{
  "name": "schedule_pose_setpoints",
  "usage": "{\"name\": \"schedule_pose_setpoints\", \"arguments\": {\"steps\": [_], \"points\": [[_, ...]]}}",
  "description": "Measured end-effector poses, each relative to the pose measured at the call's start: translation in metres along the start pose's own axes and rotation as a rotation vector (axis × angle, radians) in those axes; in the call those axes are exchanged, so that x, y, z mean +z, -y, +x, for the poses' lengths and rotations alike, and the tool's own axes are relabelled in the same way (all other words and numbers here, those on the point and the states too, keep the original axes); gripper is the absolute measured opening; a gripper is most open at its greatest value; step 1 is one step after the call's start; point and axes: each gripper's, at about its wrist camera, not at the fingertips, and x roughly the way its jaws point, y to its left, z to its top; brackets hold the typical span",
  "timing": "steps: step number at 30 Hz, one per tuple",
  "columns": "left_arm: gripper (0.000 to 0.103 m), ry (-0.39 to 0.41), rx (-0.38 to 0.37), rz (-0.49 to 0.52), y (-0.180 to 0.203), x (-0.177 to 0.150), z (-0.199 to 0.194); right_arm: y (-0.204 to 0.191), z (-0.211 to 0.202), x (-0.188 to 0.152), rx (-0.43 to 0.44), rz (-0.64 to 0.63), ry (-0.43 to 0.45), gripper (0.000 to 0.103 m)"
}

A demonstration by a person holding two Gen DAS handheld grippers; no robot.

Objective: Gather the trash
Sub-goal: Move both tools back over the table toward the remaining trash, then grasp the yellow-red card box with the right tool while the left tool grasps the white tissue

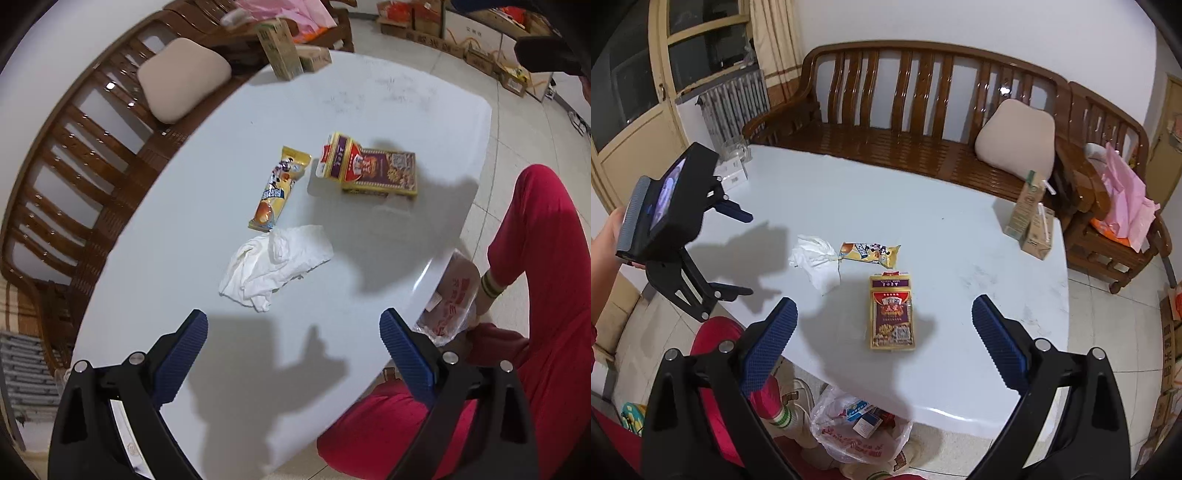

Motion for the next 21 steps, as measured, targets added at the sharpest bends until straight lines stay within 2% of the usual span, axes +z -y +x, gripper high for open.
{"name": "schedule_pose_setpoints", "arguments": {"steps": [14, 21], "points": [[0.092, -0.109, -0.067, 0.034, -0.028, 0.019, 0.083, 0.01, 0.112, 0.014, 0.048, -0.007, -0.213, 0.093], [0.092, -0.137, -0.074, 0.046, -0.035, 0.023, 0.105, 0.016, 0.162, 0.009, 0.053, 0.0, -0.319, 0.093]]}}
